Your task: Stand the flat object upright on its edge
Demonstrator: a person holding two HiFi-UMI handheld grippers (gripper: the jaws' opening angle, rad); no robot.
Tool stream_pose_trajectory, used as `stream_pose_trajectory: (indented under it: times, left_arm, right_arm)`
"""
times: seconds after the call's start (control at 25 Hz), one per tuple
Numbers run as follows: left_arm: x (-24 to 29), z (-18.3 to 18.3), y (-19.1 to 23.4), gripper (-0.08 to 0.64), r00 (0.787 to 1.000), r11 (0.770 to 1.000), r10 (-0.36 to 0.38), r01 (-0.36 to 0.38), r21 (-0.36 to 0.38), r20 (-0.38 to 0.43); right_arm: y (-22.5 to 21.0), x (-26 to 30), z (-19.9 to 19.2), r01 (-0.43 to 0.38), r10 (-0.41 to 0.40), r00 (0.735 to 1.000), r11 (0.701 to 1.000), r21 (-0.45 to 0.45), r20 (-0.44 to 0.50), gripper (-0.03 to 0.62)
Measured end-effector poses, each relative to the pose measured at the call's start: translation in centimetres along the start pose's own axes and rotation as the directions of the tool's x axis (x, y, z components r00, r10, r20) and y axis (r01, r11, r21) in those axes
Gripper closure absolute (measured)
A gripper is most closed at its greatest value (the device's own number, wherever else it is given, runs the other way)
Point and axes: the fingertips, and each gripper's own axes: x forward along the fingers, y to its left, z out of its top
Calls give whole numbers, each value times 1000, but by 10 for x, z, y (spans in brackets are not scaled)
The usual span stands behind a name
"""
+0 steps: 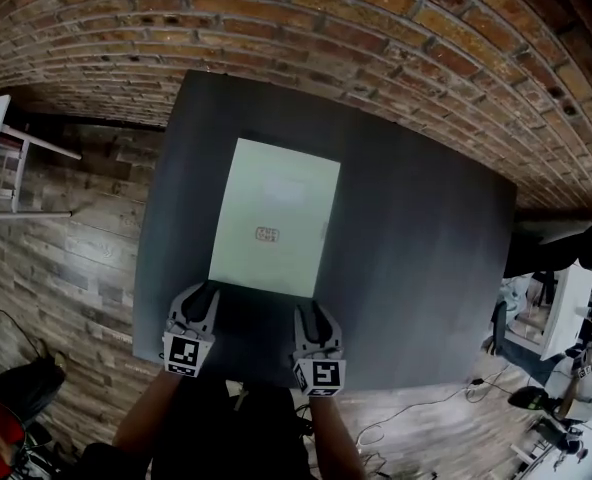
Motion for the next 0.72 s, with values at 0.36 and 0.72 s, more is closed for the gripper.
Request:
stream_pose_trajectory:
  times: [0.36, 0.72]
  left_arm:
    - [21, -20, -1, 372, 997, 998, -61, 60, -23, -56]
    - [34, -33, 0, 348, 992, 996, -87, 83, -42, -94]
  right_arm:
    - [-5, 16, -24, -25, 26, 997, 1000, 5, -76, 362]
    - [-12, 25, -52, -29, 27, 992, 999, -12, -123, 353]
